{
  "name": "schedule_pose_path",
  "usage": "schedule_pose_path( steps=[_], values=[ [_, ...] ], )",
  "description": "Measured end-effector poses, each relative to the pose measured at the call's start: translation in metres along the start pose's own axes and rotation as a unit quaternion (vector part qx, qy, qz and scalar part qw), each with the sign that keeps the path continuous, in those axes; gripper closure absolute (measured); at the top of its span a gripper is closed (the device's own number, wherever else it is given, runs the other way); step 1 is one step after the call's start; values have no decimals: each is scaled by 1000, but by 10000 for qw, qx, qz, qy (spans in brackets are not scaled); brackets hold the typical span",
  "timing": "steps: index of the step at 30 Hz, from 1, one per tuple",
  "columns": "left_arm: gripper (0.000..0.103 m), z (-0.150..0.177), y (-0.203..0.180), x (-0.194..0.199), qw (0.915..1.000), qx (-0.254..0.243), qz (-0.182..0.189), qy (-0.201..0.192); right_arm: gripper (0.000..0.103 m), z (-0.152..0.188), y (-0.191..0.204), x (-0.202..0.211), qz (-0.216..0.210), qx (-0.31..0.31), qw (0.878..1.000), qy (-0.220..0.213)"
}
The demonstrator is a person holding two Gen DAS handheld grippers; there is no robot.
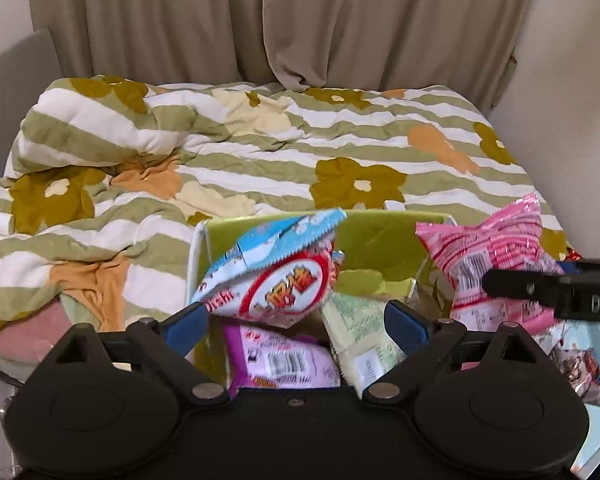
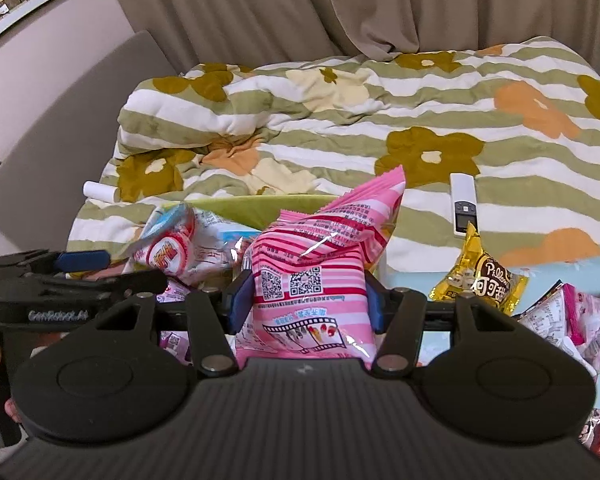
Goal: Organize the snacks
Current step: 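Carry both bags into the yellow box and open both tools to release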
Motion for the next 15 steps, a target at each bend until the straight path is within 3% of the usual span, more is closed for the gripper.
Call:
schedule_pose_path(
  steps=[13, 14, 15],
  values=[
    [6, 9, -8, 19, 9984, 51, -537, -163, 29, -26, 15, -19, -434, 40, 9989, 175],
    [6, 10, -8, 20, 9978, 39, -637, -168, 26, -27, 15, -23, -427, 0, 9989, 177],
    [6, 11, -9, 20, 9972, 4, -735, -163, 13, -27, 15, -27, -434, -65, 9989, 169]
  ],
)
Point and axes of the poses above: each gripper's, at about its wrist camera, not at the fingertips, and x roughly against the way its jaws point, y to its left, z to its underside, the point moved 4 cm from there along -x, roughly the way its jaws point, and after that the axes turned 4 degrees about -x, right-handed, at the moved point
